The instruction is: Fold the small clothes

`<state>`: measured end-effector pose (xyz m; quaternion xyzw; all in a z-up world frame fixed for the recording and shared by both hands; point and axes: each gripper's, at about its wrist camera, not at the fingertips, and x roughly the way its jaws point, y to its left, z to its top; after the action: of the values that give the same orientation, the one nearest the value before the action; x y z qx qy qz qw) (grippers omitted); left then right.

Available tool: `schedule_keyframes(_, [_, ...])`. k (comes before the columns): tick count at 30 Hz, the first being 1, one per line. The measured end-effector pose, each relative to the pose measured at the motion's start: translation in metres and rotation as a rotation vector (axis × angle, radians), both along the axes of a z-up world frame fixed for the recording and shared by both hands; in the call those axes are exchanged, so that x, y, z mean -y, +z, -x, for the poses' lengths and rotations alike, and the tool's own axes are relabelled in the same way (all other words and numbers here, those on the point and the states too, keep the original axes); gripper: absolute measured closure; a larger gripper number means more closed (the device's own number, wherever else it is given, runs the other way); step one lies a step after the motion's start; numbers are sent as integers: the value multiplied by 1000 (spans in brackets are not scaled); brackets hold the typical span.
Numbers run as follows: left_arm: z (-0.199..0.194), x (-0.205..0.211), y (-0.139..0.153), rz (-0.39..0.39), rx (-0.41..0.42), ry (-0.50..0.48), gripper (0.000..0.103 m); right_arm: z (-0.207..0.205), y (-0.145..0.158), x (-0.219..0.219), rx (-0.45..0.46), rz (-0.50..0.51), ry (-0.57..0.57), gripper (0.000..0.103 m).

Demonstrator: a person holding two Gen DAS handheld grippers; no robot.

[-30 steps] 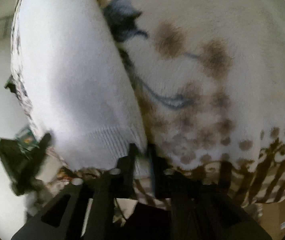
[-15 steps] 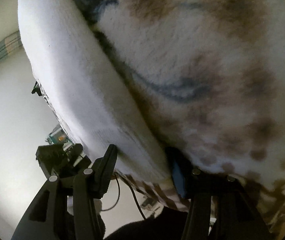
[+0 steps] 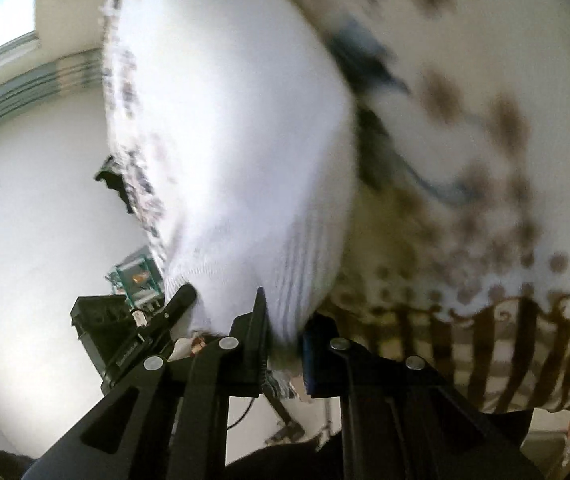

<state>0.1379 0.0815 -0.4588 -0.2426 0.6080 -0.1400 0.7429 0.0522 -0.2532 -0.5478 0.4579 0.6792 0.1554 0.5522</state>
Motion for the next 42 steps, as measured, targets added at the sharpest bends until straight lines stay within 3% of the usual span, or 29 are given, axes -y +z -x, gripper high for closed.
schedule_keyframes(5, [-69,19,41,-59,142,-5,95,-67,62,14,175,109,-20,90])
schedule_keyframes(9, [-133,36,50,-103,221,-11,95,-139,96,13,308,266,4,90])
schedule_keyframes(15, [-233,43,52,-125,287,1,95,-268,105,24,429,434,33,90])
schedule_keyframes(19, [-301,44,37,-111,263,-3,94,-334,93,33,426,491,14,90])
schedule_keyframes(21, [-334,42,19,-79,207,6,89,-374,79,36,388,489,-4,90])
schedule_keyframes(23, [-355,36,4,-63,143,48,76,-391,63,42,354,461,-39,86])
schedule_keyframes(24, [-360,32,1,-50,133,66,56,-406,53,45,328,426,-61,86])
schedule_keyframes(25, [-364,25,-3,-2,135,95,44,-412,48,48,313,403,-67,82])
schedule_keyframes(26, [-365,17,-5,49,140,124,40,-418,42,50,307,370,-74,71])
schedule_keyframes(27, [-365,10,-6,73,140,150,37,-423,42,53,317,345,-87,53])
schedule_keyframes(28, [-365,2,-8,80,140,174,37,-425,44,57,336,333,-100,45])
schedule_keyframes(29, [-365,-3,-11,76,137,183,37,-426,47,61,353,323,-109,38])
schedule_keyframes(32, [-370,-4,-22,-15,131,133,37,-423,53,74,363,365,-100,37])
schedule_keyframes(37, [-385,32,-59,-153,88,-92,37,-424,24,73,291,445,23,37])
schedule_keyframes(38, [-387,39,-65,-176,88,-130,39,-425,18,70,287,443,38,38])
schedule_keyframes(40, [-389,51,-73,-220,103,-202,92,-427,10,60,308,455,78,59])
schedule_keyframes(41, [-390,52,-73,-237,109,-209,93,-428,8,55,312,466,101,87])
schedule_keyframes(42, [-389,50,-70,-226,132,-203,93,-430,7,50,314,499,126,96])
